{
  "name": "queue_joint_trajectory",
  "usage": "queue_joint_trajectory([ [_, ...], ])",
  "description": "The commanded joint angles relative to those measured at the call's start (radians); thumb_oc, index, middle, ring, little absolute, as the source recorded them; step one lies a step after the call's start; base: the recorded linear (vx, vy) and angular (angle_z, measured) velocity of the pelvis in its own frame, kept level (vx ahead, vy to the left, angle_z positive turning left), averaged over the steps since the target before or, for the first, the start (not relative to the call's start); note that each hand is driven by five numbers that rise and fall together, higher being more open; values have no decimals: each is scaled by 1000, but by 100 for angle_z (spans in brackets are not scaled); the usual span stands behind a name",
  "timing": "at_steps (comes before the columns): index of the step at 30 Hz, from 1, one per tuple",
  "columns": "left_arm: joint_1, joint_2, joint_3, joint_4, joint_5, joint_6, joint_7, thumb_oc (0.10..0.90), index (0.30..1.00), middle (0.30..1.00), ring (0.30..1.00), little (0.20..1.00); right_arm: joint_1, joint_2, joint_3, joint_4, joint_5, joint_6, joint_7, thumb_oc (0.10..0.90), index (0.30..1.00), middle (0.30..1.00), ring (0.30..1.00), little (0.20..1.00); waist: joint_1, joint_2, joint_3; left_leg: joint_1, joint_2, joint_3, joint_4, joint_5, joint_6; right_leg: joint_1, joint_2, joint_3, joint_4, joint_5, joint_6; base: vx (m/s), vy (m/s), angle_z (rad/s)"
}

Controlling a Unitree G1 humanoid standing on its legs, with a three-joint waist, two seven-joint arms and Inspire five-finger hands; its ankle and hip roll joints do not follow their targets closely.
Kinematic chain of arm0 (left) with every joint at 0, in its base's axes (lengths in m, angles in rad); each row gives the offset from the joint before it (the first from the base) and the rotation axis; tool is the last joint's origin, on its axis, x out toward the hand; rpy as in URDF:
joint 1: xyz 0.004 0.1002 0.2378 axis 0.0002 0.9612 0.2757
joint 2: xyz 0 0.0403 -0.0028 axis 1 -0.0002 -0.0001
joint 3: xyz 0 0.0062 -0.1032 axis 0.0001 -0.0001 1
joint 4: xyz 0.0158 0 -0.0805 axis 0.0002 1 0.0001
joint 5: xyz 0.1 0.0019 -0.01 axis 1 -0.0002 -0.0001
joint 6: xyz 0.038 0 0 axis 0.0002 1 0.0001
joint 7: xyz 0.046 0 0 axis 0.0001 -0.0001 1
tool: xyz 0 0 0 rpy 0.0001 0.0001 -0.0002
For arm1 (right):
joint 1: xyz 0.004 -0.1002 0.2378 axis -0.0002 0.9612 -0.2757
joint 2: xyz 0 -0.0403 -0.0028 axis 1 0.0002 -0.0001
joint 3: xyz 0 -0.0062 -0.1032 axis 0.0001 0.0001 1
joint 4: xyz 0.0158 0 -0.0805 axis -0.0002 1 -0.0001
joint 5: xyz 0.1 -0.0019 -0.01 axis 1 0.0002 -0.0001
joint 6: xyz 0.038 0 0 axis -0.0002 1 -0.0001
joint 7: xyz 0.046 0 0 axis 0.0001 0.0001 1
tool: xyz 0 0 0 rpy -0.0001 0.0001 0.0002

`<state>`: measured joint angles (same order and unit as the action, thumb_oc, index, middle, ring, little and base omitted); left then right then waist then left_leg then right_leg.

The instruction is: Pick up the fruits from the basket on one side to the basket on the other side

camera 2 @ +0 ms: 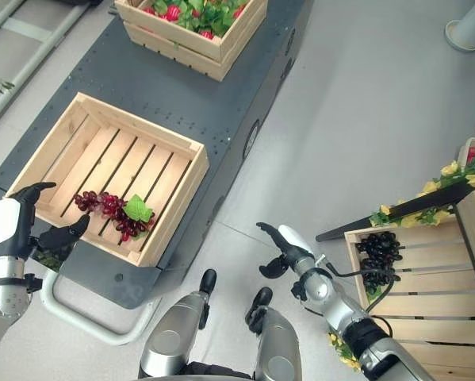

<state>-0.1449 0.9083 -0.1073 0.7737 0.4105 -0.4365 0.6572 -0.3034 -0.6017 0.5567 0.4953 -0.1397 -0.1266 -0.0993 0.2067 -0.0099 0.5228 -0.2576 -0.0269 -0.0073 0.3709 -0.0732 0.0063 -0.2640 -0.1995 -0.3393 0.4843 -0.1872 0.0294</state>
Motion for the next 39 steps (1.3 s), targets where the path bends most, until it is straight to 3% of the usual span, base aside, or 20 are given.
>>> queue_joint_trajectory([
  [1, -39, 101, 55, -32, 50, 25, 129, 800, 900, 900, 900, 900, -21, -62, -22, -97, 43, -78, -54, 800, 900, 900, 900, 900, -8, 1, -3, -62, -28, 35, 151, -124, 51, 45, 20, -62, 171, -126, -76, -22, 124, 14],
  [3, -48, 113, 38, -22, 71, 61, 149, 800, 900, 900, 900, 900, -32, -74, -24, -93, 46, -82, -43, 800, 900, 900, 900, 900, -11, 0, -3, -98, -27, 39, 194, -138, 52, 20, 14, -58, 206, -140, -80, -15, 105, 8],
  [5, -62, 131, 14, 3, 105, 137, 171, 800, 900, 900, 900, 900, -46, -84, -24, -92, 45, -93, -29, 800, 900, 900, 900, 900, -15, -3, -3, -150, -28, 47, 253, -159, 60, -26, 4, -51, 267, -161, -87, -17, 91, 1],
  [6, -62, 131, 14, 3, 105, 137, 171, 800, 900, 900, 900, 900, -46, -84, -24, -92, 45, -93, -29, 800, 900, 900, 900, 900, -15, -3, -3, -150, -28, 47, 253, -159, 60, -26, 4, -51, 267, -161, -87, -36, 100, 1],
  [7, -108, 164, -18, 37, 155, 190, 201, 800, 900, 900, 900, 900, -70, -84, -10, -90, 22, -93, -11, 800, 900, 900, 900, 900, -19, -7, -3, -201, -28, 58, 300, -171, 64, -76, -4, -44, 320, -176, -91, -36, 83, 4],
  [12, -251, 232, -117, 68, 186, 239, 262, 800, 900, 900, 900, 900, -138, -124, 43, -94, 11, -63, 13, 800, 900, 900, 900, 900, -34, -5, -3, -315, -19, 74, 380, -179, 62, -175, -7, -35, 394, -195, -105, -51, 82, 6],
  [19, -424, 323, -281, 66, 297, 274, 213, 800, 900, 900, 900, 900, -197, -156, 63, -65, 44, -86, 39, 800, 900, 900, 900, 900, -36, -17, -3, -407, -11, 72, 416, -176, 63, -264, 3, -30, 431, -196, -108, -34, 43, 6],
  [27, -617, 372, -460, 57, 389, 264, 126, 800, 900, 900, 900, 900, -223, -133, 80, -24, 50, -102, 37, 800, 900, 900, 900, 900, -33, -35, -3, -441, -7, 61, 408, -169, 59, -289, 14, -37, 421, -185, -99, -11, -10, 7],
  [30, -664, 374, -521, 65, 455, 207, 79, 800, 900, 900, 900, 900, -232, -122, 87, -19, 50, -98, 30, 800, 900, 900, 900, 900, -31, -40, -3, -447, -6, 56, 403, -167, 56, -293, 18, -37, 416, -182, -95, -8, -15, 8],
  [39, -688, 390, -595, 67, 430, 131, -42, 800, 900, 900, 900, 900, -251, -135, 86, 7, 66, -104, 34, 800, 900, 900, 900, 900, -35, -38, -3, -446, 3, 55, 381, -157, 48, -292, 27, -35, 399, -177, -92, 0, 0, 0],
])
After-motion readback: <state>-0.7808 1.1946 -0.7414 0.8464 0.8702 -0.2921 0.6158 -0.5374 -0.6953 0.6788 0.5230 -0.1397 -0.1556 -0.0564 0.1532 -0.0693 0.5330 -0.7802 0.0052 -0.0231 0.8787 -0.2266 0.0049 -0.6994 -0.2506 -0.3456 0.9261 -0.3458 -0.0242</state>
